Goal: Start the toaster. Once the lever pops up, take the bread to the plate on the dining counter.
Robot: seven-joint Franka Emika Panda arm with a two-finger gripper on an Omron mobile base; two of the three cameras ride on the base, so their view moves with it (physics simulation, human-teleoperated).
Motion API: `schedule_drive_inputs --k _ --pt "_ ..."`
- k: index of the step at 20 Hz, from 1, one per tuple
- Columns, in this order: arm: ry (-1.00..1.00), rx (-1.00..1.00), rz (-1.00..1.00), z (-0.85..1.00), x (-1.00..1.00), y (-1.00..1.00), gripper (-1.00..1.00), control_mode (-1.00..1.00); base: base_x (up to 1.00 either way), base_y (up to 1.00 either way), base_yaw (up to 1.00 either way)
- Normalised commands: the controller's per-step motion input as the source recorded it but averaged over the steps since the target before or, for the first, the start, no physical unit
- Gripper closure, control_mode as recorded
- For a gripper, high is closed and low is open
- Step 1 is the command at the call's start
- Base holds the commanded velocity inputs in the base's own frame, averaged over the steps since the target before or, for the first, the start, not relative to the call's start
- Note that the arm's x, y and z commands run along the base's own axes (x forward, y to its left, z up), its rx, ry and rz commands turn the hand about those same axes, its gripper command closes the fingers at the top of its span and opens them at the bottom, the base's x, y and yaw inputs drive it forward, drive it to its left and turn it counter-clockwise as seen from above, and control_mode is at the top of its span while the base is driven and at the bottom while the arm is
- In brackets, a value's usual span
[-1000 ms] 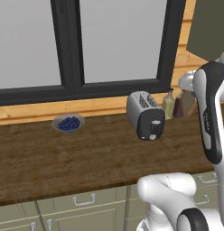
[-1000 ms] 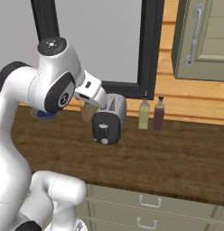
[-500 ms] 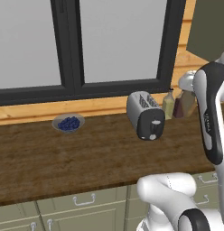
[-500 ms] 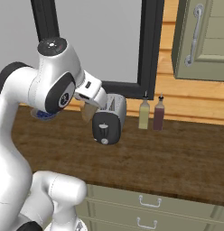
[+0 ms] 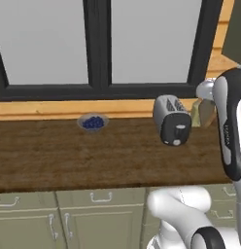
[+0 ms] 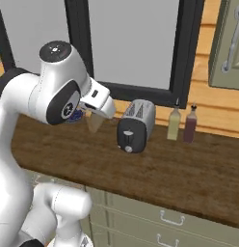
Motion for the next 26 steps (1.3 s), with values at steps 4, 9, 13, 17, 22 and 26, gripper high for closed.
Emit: schedule_drive_inputs --k 4,9,13,17,22,26 --pt "0.00 0.00 0.00 0.00 0.00 0.00 1.00 1.00 -0.26 0.40 0.80" --pt "0.00 0.00 0.00 0.00 0.00 0.00 1.00 1.00 -0.16 0.30 0.99" --pt "0.00 0.00 0.00 0.00 0.00 0.00 1.00 1.00 -0.13 0.12 1.00" --pt "0.00 0.00 0.00 0.00 0.00 0.00 1.00 1.00 -0.10 0.01 1.00" --pt "0.00 0.00 0.00 0.00 0.00 0.00 1.00 1.00 -0.09 0.00 1.00" --pt "0.00 0.00 0.00 0.00 0.00 0.00 1.00 1.00 -0.09 0.00 1.00"
